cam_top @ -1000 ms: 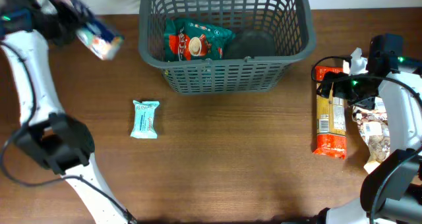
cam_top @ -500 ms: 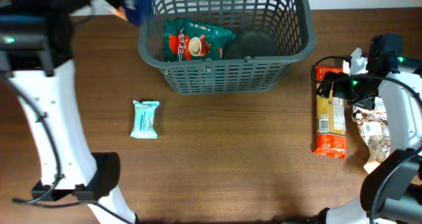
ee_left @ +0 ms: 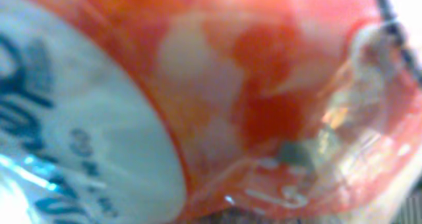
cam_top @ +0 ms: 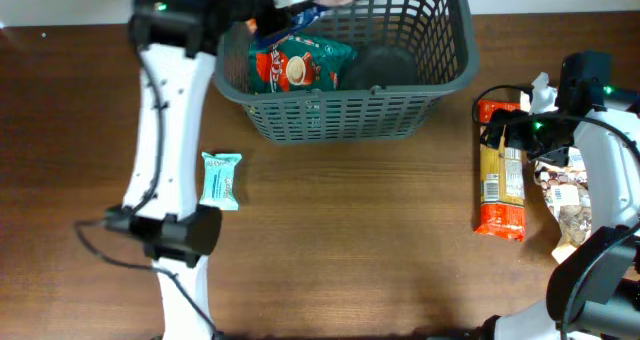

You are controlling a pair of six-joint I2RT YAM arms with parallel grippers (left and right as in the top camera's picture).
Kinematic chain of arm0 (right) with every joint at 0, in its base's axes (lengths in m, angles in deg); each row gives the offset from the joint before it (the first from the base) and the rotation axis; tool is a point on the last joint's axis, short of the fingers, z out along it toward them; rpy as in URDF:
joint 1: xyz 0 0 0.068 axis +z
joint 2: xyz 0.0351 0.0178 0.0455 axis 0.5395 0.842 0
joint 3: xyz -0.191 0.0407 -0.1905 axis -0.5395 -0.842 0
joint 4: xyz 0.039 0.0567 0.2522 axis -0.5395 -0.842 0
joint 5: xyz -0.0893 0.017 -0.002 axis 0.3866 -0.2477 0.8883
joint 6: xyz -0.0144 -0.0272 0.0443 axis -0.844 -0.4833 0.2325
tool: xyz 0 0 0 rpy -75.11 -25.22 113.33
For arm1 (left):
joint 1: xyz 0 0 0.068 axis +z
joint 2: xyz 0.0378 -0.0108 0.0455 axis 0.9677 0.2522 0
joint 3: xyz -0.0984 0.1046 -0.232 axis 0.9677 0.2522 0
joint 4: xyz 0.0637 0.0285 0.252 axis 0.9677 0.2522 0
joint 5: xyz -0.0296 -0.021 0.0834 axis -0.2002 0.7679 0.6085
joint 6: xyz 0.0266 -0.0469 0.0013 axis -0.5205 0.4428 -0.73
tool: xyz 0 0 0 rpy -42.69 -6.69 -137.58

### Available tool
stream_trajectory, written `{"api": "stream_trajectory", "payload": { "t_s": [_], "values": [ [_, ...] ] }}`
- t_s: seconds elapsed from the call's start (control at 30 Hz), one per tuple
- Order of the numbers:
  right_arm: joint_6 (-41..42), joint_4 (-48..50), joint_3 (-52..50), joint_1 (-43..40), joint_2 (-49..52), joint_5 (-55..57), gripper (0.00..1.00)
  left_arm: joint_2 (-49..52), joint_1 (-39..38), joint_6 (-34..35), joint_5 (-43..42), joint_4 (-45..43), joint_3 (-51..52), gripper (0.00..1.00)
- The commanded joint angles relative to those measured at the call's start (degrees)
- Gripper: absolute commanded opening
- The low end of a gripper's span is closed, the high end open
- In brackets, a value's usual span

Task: Pack container
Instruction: 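Carry the tissue packs with left gripper and place them in basket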

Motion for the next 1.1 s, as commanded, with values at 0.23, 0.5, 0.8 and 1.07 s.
{"api": "stream_trajectory", "payload": {
  "t_s": [0.23,0.5,0.8,1.07],
  "values": [
    [-0.1,0.0,1.0,-0.3,0.2,-0.7,0.99,10.8,-2.1,-2.8,-0.7,-1.6,-0.1,0.02],
    [-0.1,0.0,1.0,-0.3,0.2,-0.7,0.99,15.3,-3.2,-2.2,-0.7,-1.6,-0.1,0.02],
    [-0.1,0.0,1.0,-0.3,0.2,-0.7,0.99,15.4,-4.5,8.2,-0.7,-6.9,-0.2,0.46],
    [-0.1,0.0,1.0,-0.3,0.2,-0.7,0.99,15.4,-4.6,11.4,1.4,-6.9,-0.4,0.96]
  ]
}}
